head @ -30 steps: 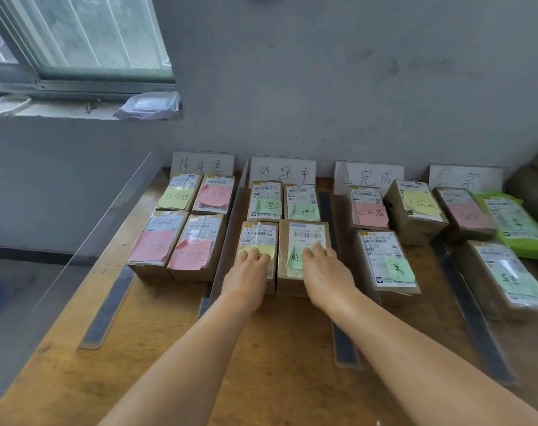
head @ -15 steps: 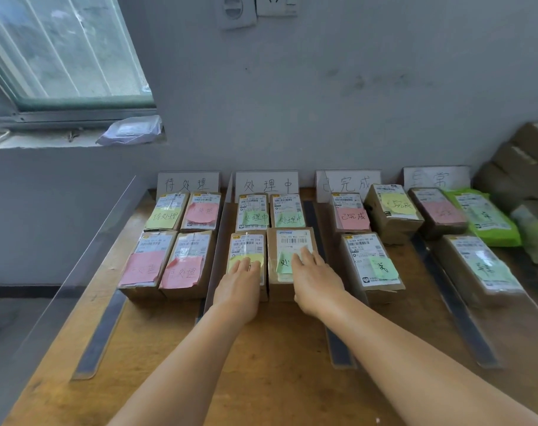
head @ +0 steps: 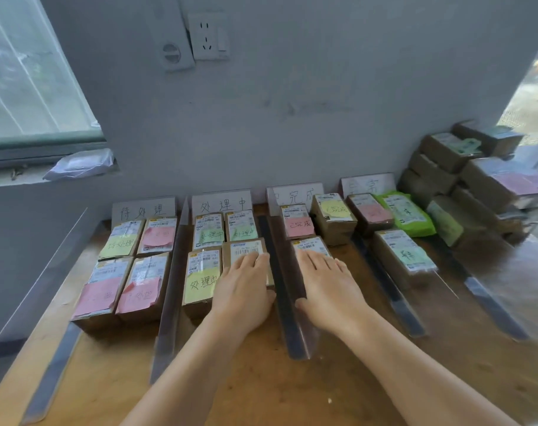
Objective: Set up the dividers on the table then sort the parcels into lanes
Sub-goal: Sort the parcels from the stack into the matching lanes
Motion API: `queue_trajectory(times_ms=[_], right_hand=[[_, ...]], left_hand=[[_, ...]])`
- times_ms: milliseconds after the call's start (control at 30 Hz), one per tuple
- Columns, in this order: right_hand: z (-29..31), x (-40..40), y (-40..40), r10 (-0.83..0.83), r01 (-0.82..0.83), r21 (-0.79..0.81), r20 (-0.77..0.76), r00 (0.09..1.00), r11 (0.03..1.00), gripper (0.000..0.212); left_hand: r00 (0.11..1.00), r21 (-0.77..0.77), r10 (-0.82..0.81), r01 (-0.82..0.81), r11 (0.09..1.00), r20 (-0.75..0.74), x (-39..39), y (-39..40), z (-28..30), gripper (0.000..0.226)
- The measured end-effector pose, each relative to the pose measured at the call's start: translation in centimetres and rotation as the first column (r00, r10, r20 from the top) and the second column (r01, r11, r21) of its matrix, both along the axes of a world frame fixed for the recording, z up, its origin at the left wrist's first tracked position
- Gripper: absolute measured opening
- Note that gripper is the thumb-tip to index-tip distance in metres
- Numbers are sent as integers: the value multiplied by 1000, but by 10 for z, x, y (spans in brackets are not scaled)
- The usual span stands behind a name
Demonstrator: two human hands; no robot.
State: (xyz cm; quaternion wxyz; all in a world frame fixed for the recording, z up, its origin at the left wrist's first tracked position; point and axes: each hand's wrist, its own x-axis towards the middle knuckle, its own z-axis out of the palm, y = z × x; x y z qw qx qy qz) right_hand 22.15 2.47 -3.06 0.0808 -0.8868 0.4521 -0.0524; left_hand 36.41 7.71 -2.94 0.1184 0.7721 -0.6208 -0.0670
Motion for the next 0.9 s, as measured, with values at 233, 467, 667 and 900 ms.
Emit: queue_trajectory(times_ms=[233, 467, 667, 900], right_hand=[[11, -111, -9, -96, 97, -2, 9, 995, 995, 85], [17, -235, -28, -163, 164, -16, 42, 986, 986, 83], [19, -327, -45, -205, 206, -10, 48, 977, 978, 82], [24, -395, -75, -276, 276, 18, 98, 956, 961, 79]], left_hand=[[996, -38, -76, 74, 997, -45, -103, -15, 14, 67], [988, -29, -127, 125, 992, -87, -221, -37, 10, 67], [980, -39, -190, 188, 981, -57, -307, -61, 11, 67], [966, -71, -244, 238, 969, -90, -372, -105, 15, 66]])
